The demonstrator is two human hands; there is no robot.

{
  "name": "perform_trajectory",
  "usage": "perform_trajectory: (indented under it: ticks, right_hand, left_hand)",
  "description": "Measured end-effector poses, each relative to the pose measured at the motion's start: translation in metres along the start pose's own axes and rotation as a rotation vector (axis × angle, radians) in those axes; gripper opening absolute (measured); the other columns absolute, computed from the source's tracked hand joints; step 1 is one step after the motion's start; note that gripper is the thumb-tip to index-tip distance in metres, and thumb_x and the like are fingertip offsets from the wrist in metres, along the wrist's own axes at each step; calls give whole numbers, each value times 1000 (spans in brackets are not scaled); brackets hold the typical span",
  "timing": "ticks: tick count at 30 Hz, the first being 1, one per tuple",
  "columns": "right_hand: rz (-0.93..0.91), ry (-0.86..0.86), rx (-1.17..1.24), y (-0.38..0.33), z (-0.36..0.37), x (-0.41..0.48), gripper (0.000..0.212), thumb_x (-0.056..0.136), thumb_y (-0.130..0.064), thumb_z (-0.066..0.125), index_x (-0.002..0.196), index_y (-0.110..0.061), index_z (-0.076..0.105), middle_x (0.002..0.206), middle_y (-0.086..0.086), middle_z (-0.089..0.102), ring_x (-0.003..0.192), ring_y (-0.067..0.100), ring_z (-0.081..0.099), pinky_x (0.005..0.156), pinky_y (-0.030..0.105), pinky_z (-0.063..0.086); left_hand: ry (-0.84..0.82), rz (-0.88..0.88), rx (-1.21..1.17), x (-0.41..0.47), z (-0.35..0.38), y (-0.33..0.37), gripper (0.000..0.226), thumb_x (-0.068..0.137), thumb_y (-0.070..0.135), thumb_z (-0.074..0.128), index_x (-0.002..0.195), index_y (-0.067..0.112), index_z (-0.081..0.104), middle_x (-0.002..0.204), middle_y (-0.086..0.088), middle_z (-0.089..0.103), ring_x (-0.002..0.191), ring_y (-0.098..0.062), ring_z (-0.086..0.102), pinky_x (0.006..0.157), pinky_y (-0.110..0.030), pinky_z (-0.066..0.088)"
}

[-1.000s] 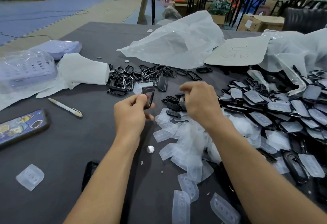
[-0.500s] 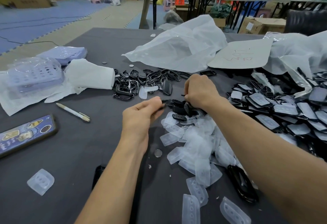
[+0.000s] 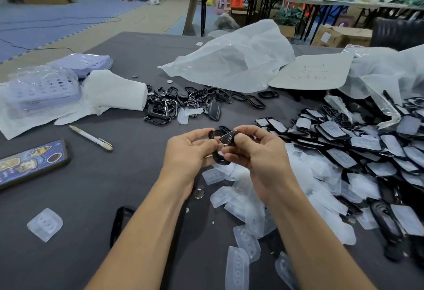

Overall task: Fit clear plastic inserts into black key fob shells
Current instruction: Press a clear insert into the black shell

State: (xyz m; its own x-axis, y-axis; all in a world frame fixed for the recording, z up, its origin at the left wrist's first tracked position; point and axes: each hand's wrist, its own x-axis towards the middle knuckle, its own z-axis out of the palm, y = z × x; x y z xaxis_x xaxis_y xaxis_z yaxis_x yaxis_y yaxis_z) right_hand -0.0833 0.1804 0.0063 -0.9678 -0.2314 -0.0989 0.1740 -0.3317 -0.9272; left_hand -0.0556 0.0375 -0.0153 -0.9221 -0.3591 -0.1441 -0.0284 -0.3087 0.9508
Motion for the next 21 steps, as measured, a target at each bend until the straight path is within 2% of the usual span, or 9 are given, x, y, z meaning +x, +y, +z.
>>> perform_trajectory:
  ticks: [3,6,8,11,15,18,21]
  right_hand:
    - [-26,21,-40,3,-1,0,16,96,8,59,90,-5,67,65,14,70,52,20,67,52,23,55]
    - [-79,97,-110,6,-6,3,23,92,4,68,78,-12,74,65,7,70,53,15,64,51,20,51]
    - [-152,153,-255,7,-10,5,24,88,-2,75,71,-18,78,68,0,73,59,12,66,58,20,52]
    - [-252,208,-426,9,-15,6,17,83,-12,82,76,-28,81,73,-2,76,71,17,71,72,29,59]
    - [-310,235,-469,11,-14,5,14,84,-14,80,77,-26,79,67,-3,74,59,9,64,60,24,53]
    - [-320,227,-455,11,-11,1,15,85,-10,77,74,-20,77,65,0,74,53,13,66,54,20,51]
    - [-334,200,-465,11,-9,-2,15,86,-10,75,73,-18,74,62,3,72,48,17,65,51,23,51]
  left_hand:
    - [45,-5,33,-2,1,1,14,90,-7,71,94,5,77,79,-12,79,69,-15,75,58,-30,63]
    - [57,-24,21,-3,3,1,13,88,-9,72,94,1,77,81,-14,79,69,-17,76,56,-28,60]
    - [59,-18,20,-3,3,0,14,87,-8,74,98,1,76,84,-13,80,71,-16,77,55,-26,59]
    - [41,-5,23,-4,3,0,16,88,-7,74,97,5,76,86,-10,81,73,-13,78,54,-22,58]
    - [-16,-3,4,-4,4,1,30,92,-12,65,109,10,75,94,-7,82,79,-15,79,61,-24,60]
    - [-31,12,15,-6,6,2,37,92,-14,62,112,14,77,94,-6,82,80,-14,79,60,-22,60]
    - [22,9,-5,-7,7,2,32,93,-11,65,107,15,78,88,-6,81,77,-14,77,58,-24,60]
